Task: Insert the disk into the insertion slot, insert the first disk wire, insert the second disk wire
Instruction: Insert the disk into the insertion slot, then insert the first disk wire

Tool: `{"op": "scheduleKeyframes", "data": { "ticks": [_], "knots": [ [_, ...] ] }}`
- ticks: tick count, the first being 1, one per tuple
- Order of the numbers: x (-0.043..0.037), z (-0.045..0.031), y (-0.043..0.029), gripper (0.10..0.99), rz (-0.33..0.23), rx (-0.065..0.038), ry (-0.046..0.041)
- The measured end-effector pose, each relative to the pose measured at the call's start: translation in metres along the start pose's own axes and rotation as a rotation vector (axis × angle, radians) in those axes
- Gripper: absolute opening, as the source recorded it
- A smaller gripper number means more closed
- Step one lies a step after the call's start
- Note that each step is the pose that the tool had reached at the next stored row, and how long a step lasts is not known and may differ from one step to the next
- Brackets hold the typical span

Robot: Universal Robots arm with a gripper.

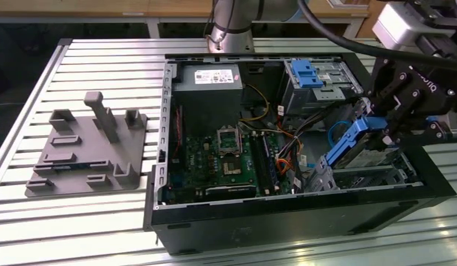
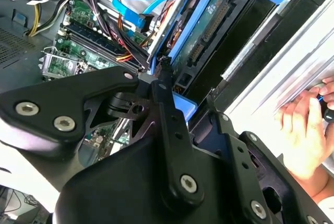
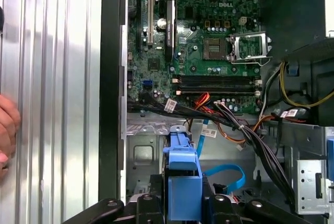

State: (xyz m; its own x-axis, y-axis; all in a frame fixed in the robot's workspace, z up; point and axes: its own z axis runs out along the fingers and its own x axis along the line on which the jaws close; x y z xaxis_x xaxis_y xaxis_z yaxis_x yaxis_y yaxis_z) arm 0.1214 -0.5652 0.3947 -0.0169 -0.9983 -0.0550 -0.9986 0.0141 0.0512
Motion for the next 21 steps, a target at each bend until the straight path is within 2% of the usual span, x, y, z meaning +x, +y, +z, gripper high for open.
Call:
{"op": "scheduleKeyframes", "data": {
  "ticks": [4, 6, 7, 8, 21],
  "knots": [
    [0.0002, 0.0030, -0.0001, 0.373, 0.000, 0.000, 0.0000],
    [0.0002, 0.0030, -0.0001, 0.490, 0.000, 0.000, 0.0000],
    [0.0002, 0.0030, -0.0001, 0.490, 0.000, 0.000, 0.0000],
    [0.0002, 0.0032, -0.0002, 0.557, 0.000, 0.000, -0.0003],
    [0.0002, 0.0031, -0.0002, 0.557, -0.001, 0.000, -0.0002]
  ]
}}
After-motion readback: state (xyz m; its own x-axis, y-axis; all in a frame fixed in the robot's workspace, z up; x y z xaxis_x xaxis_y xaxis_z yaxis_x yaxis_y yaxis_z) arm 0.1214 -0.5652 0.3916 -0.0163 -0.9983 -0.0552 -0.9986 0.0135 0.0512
